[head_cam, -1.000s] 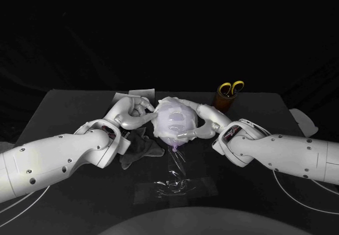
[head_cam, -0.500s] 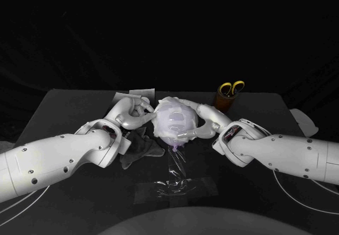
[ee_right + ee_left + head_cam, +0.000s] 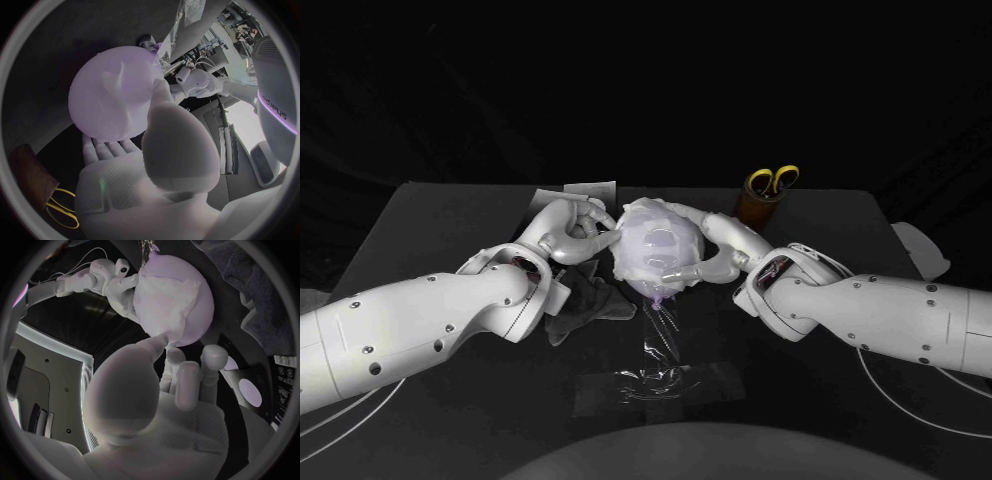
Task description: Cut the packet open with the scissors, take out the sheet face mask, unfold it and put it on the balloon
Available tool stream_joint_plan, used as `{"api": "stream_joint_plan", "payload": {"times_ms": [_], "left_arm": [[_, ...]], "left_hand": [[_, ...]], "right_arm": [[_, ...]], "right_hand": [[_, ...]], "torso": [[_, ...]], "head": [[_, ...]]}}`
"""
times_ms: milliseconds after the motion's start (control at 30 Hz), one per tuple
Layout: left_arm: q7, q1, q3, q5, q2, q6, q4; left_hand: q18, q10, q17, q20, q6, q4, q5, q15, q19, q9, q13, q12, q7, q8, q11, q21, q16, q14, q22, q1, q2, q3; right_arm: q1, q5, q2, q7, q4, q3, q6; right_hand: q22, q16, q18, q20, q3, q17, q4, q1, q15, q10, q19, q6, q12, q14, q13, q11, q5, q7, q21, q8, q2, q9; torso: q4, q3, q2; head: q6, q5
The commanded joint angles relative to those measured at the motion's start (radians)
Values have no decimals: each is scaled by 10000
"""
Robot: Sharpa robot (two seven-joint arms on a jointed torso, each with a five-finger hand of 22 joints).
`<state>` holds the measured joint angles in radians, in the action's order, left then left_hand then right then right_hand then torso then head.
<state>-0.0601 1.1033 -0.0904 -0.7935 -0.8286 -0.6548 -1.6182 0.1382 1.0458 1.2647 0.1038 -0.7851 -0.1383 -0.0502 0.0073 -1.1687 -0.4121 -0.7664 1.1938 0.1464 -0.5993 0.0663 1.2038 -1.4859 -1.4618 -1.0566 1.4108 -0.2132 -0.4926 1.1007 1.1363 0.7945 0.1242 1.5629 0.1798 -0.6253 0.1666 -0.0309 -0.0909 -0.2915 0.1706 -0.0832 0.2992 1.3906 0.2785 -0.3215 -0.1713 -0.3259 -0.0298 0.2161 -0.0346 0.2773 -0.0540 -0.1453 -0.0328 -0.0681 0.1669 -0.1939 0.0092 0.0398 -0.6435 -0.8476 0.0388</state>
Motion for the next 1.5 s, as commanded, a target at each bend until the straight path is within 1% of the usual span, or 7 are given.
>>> {"api": "stream_joint_plan", "payload": {"times_ms": [33,333,633,1200,1367,1400,1500], "left_arm": [[184,5,14,34,68,-84,25],[641,10,17,-124,200,-136,253],[878,12,23,-219,256,-222,395],[966,13,67,-74,277,-395,632],[-178,11,87,668,154,-343,522],[-549,10,89,853,118,-317,474],[-1482,7,95,1171,43,-207,345]], "left_hand": [[-122,49,26,-22,-61,-48,-4,-55,-78,22,13,44,7,55,4,58,-37,-123,-36,8,-38,-1],[-183,281,237,-37,-274,-65,-7,-78,-307,124,-233,214,-34,81,-29,277,-114,-215,-310,102,101,-76],[-270,982,572,-182,-969,81,-9,-270,-652,207,-1029,656,-278,-128,-250,644,-231,-373,-740,514,684,-744],[-298,1150,595,-236,-937,95,-11,-308,-744,176,-1191,721,-297,-220,-280,761,-239,-398,-872,465,723,-1029],[-183,358,254,-230,-751,22,-7,-276,-315,179,-37,65,-254,-212,-237,414,-133,-276,-387,317,646,-1246],[-114,-278,-45,-201,-556,-59,-8,-222,-16,218,781,-437,-188,-135,-171,170,-32,-149,-72,180,530,-1331],[-27,-768,-424,-151,-378,-187,0,-153,355,255,1407,-803,-103,-69,-96,-143,94,16,326,-45,347,-1293]], "right_arm": [[-68,38,-22,-128,3,54,462],[-68,35,-29,-128,14,54,462],[-68,30,-23,-129,16,54,471],[-68,24,-19,-130,14,54,478],[-68,23,-10,-132,16,54,482],[-68,23,-7,-131,17,54,483],[-68,23,-1,-133,18,54,486]], "right_hand": [[-9,14,145,-27,-45,9,-4,22,12,-22,-75,-59,-51,-82,-9,34,35,-1561,-26,-11,-110,6],[-9,14,145,-27,-45,9,-4,22,12,-22,-75,-59,-51,-82,-9,34,35,-1561,-26,-11,-110,6],[-10,12,145,-27,-47,6,-4,19,12,-34,-76,-74,-52,-70,-10,35,34,-1561,-26,-13,-114,-1],[-9,11,145,-27,-52,7,-5,19,12,-48,-79,-81,-55,-71,-12,37,35,-1562,-27,-14,-125,-3],[-9,11,145,-27,-52,7,-5,19,12,-48,-79,-81,-55,-71,-12,37,35,-1562,-27,-14,-125,-3],[-9,11,145,-27,-52,7,-5,19,12,-48,-79,-81,-55,-71,-12,37,35,-1562,-27,-14,-125,-3],[-9,11,145,-27,-52,7,-5,19,12,-48,-79,-81,-55,-71,-12,37,35,-1562,-27,-14,-125,-3]], "torso": [[-4,-1,5],[-2,0,-1],[4,0,2],[0,5,0],[2,3,-6],[-1,2,-6],[4,11,-8]], "head": [[-2,-1],[5,12],[5,13],[21,15],[39,18],[34,26],[32,28]]}}
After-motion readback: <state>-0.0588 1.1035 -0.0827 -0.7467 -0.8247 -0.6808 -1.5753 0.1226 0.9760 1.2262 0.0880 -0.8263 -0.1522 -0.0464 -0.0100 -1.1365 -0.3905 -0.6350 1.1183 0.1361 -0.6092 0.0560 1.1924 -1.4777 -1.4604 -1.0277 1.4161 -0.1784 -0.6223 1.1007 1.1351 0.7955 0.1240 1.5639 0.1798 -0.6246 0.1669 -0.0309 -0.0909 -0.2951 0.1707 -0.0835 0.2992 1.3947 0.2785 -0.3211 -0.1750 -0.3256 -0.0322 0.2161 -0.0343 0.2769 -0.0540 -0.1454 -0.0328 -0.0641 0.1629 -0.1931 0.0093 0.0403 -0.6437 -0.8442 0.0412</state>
